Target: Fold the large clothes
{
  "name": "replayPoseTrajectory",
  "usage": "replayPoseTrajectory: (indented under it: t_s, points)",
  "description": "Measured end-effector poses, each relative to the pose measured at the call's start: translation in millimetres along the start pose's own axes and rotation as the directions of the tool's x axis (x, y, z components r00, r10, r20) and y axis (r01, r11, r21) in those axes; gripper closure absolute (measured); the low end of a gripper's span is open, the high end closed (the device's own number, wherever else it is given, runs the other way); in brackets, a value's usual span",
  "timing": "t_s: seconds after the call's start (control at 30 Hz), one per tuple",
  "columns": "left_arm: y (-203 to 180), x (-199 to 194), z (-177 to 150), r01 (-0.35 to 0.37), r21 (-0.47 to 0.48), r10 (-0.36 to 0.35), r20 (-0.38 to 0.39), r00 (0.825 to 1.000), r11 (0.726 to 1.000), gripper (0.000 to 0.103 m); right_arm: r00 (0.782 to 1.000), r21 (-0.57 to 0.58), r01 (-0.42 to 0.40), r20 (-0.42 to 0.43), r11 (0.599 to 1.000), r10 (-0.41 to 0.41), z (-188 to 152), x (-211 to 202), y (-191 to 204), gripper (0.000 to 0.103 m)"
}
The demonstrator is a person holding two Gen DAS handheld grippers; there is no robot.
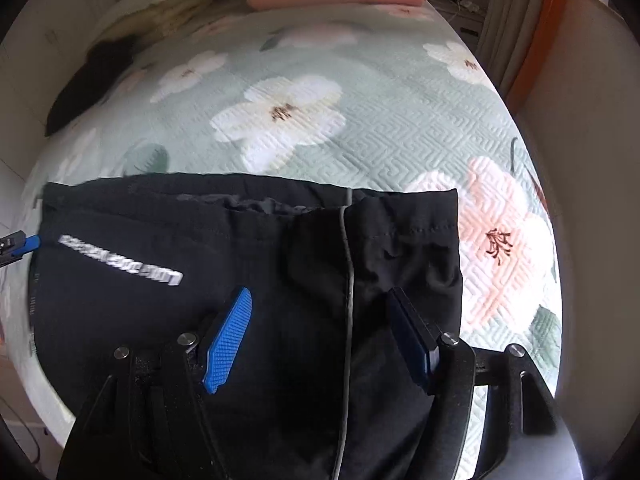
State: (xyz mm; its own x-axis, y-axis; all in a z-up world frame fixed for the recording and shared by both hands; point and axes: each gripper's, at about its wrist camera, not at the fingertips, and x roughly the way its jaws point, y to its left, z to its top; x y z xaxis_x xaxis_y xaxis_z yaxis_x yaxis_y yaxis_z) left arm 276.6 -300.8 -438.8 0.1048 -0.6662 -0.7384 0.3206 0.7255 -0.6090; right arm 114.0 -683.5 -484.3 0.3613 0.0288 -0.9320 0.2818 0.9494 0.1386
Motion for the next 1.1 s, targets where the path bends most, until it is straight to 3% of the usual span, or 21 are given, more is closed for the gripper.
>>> replayPoseTrajectory:
  t_s: [0.03, 0.13, 0.33, 0.47, 0.6, 0.77, 0.87, 1.1]
  points:
    - [11, 12, 1, -0.027, -0.018, 0.027, -0.001, 1.0, 0.999, 0.055, 0.999, 0.031, -0.028, -0.026, 0.999, 0.029, -6, 16, -15, 0.03]
    - [29, 32, 7, -0.008, -0.07, 0.007, -0.012, 1.0, 0.998, 0.057, 0.998, 0.095, -0.051, -0.023, 0.994, 0.053, -4, 35, -26, 0.028]
    - [27, 16, 12, -0.014, -0.042, 0.011, -0.058, 0.998, 0.999, 0.064, 0.999, 0.145, 0.019, -0.045, 0.989, -0.012, 2, 24, -22, 0.027]
    - [4, -9, 9, -0.099, 0.088, 0.105, -0.056, 0.993, 0.991, 0.064, 0.999, 0.199, 0.025, 0.034, 0.98, -0.032, -12, -37, -19, 0.029]
    - [-24, -51, -9, -0.178, 0.223, 0.185, -0.014, 0.983, 0.958, 0.064, 0.997, 0.25, 0.011, 0.069, 0.968, -0.029, -35, -92, -9, 0.029]
    - [-50, -113, -29, -0.216, 0.246, 0.214, 0.036, 0.976, 0.945, 0.064, 0.991, 0.235, 0.073, 0.092, 0.969, -0.097, -56, -154, 36, 0.029]
    - [-73, -154, -35, -0.294, 0.26, 0.286, 0.067, 0.956, 0.92, 0.063, 0.987, 0.2, 0.097, 0.107, 0.975, -0.12, -60, -199, 72, 0.028]
    - [-135, -236, -52, -0.385, 0.31, 0.368, 0.114, 0.923, 0.87, 0.058, 0.964, 0.124, 0.174, 0.182, 0.977, -0.195, -75, -302, 165, 0.021]
